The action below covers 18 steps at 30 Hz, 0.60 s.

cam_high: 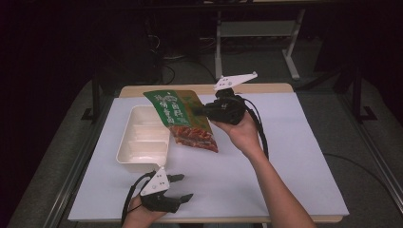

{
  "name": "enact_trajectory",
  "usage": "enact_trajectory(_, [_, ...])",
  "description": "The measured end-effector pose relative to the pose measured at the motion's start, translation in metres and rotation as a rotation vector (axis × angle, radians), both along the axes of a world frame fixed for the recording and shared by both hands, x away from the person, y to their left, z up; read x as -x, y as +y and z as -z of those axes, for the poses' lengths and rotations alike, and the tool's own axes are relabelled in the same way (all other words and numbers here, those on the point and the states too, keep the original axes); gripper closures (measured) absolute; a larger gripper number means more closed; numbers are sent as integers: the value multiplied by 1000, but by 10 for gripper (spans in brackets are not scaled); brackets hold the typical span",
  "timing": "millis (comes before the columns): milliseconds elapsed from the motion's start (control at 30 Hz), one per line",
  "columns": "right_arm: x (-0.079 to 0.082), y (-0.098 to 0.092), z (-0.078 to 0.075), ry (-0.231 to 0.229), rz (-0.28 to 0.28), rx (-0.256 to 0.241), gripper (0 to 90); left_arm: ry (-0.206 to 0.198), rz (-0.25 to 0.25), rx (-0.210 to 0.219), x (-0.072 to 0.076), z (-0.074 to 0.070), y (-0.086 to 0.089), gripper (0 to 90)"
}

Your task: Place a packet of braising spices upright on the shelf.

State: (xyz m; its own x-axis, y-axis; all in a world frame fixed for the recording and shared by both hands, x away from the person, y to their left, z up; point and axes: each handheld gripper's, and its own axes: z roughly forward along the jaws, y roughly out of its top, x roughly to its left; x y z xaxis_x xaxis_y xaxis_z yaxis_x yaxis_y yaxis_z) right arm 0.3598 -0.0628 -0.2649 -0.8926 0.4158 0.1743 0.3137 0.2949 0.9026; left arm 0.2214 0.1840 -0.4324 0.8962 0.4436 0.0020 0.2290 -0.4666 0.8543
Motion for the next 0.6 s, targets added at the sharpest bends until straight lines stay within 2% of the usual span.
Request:
enact_trajectory(267, [-1, 13, -10, -16, -20, -18, 900, -8, 12, -8, 1, -1, 0, 313])
enact_trajectory(600, [-1, 28, -15, -26, -42, -28, 899, -12, 25, -14, 3, 0, -2, 302])
